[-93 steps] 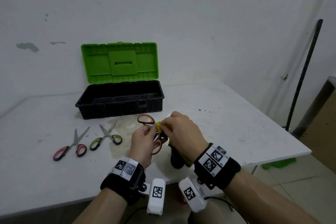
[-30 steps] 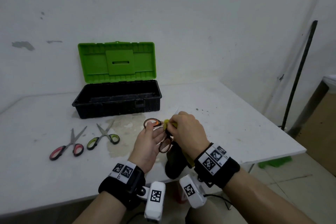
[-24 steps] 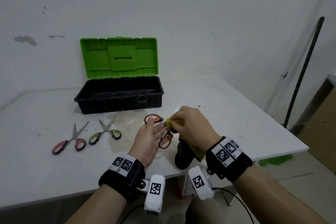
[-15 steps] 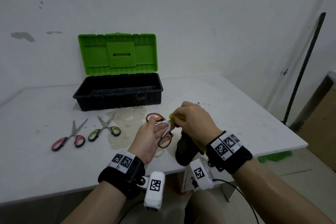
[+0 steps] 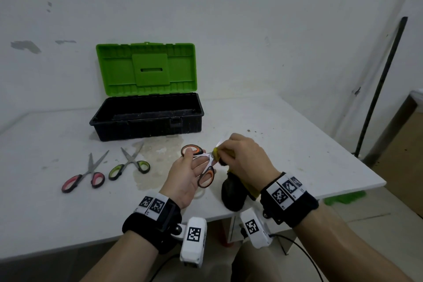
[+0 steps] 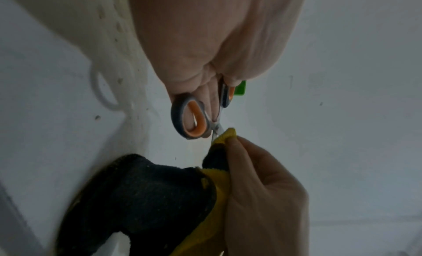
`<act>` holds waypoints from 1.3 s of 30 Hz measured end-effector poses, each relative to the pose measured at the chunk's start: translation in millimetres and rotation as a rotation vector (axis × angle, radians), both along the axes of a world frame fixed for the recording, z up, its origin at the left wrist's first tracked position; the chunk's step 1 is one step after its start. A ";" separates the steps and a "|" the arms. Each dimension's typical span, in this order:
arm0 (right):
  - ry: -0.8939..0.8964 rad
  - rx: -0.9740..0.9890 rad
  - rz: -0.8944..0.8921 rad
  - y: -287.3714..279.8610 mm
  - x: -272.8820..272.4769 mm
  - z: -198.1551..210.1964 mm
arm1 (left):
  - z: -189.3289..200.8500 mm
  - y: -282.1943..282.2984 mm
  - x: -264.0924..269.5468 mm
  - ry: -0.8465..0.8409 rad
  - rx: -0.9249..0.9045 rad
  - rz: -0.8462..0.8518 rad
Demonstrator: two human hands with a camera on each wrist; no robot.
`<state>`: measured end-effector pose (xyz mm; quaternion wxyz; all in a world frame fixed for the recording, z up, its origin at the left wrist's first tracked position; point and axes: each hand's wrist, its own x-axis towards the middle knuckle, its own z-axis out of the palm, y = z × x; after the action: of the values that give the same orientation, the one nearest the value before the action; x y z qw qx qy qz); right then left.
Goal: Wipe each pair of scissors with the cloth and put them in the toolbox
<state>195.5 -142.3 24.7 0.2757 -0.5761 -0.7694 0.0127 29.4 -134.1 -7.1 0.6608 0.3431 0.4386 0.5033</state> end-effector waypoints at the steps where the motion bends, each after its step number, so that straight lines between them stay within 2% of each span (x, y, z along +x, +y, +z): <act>1: -0.015 -0.023 0.033 -2.9 -4.2 -1.4 | -0.5 0.3 0.6 0.001 0.000 -0.002; 4: -0.044 -0.055 0.048 -4.9 -11.5 -5.0 | -1.6 1.0 2.2 0.015 0.002 -0.021; 11: 0.031 -0.031 -0.041 1.8 -14.0 -3.6 | 0.1 1.8 -1.0 -0.009 0.017 -0.037; 17: 0.074 -0.002 -0.218 14.1 -2.7 2.2 | -4.2 -6.0 0.0 -0.072 -0.006 -0.063; 23: 0.353 0.125 -0.150 10.6 11.7 19.5 | -5.8 -1.9 -6.3 -0.135 -0.042 -0.014; 31: 0.555 0.051 -0.193 11.9 27.8 16.7 | -6.7 7.8 -11.2 0.053 0.063 -0.041; 36: 0.609 -0.040 -0.140 8.2 28.1 15.6 | -3.4 9.8 -18.2 0.059 0.099 -0.064; 39: 0.575 -0.088 -0.084 7.5 27.3 15.3 | -2.3 11.7 -23.6 0.195 0.149 -0.126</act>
<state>222.8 -134.9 40.0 0.4573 -0.5917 -0.6338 0.1974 5.7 -122.4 -9.4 0.6179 0.4653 0.4400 0.4563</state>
